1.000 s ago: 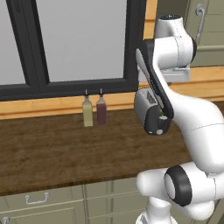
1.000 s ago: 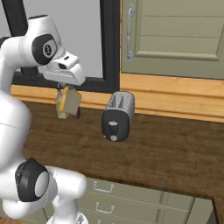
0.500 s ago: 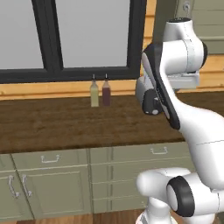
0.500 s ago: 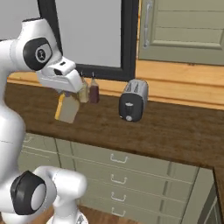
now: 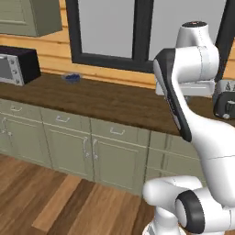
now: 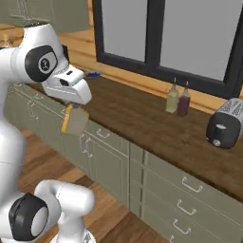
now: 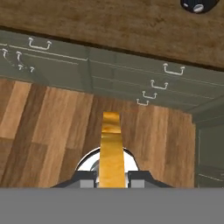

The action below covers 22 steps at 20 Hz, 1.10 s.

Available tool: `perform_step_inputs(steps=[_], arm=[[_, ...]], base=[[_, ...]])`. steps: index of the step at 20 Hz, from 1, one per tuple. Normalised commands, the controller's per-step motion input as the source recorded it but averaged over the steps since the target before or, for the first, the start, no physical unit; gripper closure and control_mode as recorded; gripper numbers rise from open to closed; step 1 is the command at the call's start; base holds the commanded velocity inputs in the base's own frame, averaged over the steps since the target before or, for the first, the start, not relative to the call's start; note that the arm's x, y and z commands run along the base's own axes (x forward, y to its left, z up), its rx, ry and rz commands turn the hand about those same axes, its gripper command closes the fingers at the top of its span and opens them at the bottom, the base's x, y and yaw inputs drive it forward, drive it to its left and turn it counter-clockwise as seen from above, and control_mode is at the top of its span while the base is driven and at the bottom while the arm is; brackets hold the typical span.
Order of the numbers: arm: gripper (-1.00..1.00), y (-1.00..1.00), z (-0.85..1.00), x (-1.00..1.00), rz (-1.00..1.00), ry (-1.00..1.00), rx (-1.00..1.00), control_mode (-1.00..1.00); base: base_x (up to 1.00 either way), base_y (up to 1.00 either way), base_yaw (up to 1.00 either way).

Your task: Start the toaster. Once the lever pops up, take the bread to the plate on the dining counter.

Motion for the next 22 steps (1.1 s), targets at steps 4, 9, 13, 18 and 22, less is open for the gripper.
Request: perform_step_inputs(steps=[4,9,13,18,22], arm=[[1.00,0.00,0.00,0.00,0.00,0.00,0.00,1.00],[1.00,0.00,0.00,0.00,0.00,0.00,0.00,1.00],[1.00,0.00,0.00,0.00,0.00,0.00,0.00,1.00],[1.00,0.00,0.00,0.00,0.00,0.00,0.00,1.00],[1.00,0.00,0.00,0.00,0.00,0.00,0.00,1.00]], base=[[-0.09,0.51,0.81],[0.00,0.57,0.82],[0.00,0.57,0.83],[0.05,0.53,0.81],[0.35,0.43,0.77]])
